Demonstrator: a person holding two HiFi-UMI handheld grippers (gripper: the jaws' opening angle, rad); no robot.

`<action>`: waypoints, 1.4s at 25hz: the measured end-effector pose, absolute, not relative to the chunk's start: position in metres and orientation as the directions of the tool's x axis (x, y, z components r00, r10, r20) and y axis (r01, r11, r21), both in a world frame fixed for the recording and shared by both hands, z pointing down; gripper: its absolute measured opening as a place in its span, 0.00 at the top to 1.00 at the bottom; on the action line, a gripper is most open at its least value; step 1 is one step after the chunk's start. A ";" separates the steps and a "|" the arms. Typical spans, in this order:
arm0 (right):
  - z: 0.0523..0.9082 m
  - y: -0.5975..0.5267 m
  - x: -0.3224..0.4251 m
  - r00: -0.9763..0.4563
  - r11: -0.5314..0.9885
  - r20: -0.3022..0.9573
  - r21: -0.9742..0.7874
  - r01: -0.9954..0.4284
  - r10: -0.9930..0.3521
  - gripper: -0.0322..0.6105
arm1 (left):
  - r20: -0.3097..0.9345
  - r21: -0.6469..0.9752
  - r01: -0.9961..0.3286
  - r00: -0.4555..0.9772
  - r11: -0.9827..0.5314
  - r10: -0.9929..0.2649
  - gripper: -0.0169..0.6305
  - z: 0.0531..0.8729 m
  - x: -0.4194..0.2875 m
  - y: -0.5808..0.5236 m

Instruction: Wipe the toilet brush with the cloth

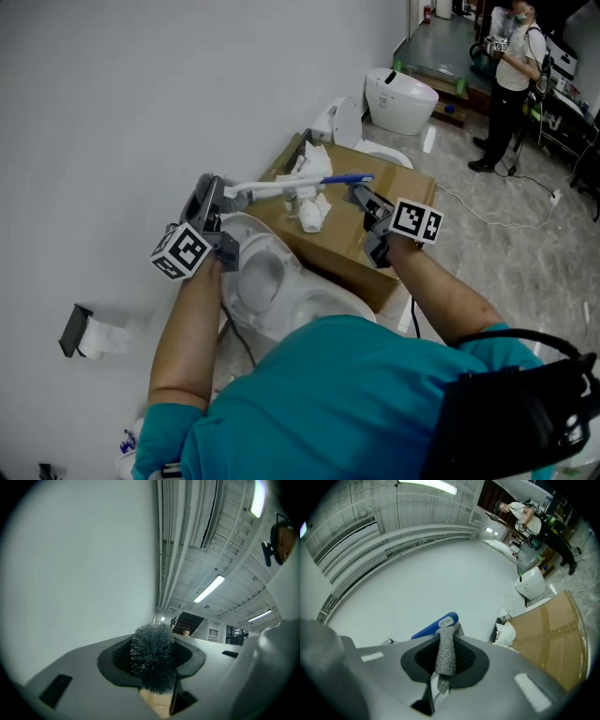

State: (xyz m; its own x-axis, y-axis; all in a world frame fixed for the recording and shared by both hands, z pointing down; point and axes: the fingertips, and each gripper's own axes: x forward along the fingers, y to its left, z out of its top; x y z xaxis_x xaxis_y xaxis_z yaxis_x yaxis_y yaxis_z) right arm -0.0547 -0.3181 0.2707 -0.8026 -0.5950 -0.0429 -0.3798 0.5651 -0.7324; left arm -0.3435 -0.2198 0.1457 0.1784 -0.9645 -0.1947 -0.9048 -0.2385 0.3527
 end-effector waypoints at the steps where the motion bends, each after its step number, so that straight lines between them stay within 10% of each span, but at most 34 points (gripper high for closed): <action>1: 0.272 -0.320 -0.051 -0.797 0.560 -0.042 -0.735 -0.384 -0.602 0.92 | -0.194 0.353 -0.905 0.177 -0.237 -0.965 0.72 0.146 -0.345 -0.219; 13: 0.235 -0.352 0.035 -0.715 0.577 -0.078 -0.653 -0.490 -0.695 0.92 | -0.109 0.238 -0.960 0.126 -0.149 -0.986 0.72 0.177 -0.385 -0.193; 27: 0.251 -0.284 -0.045 -0.859 0.801 0.032 -0.345 -0.490 -0.511 0.92 | 0.156 -0.380 -0.904 0.145 -0.195 -0.977 0.71 0.244 -0.357 -0.127; 35: 0.261 -0.290 -0.053 -0.855 0.787 0.059 -0.363 -0.499 -0.514 0.92 | 0.202 -0.398 -0.894 0.135 -0.207 -0.970 0.71 0.264 -0.353 -0.127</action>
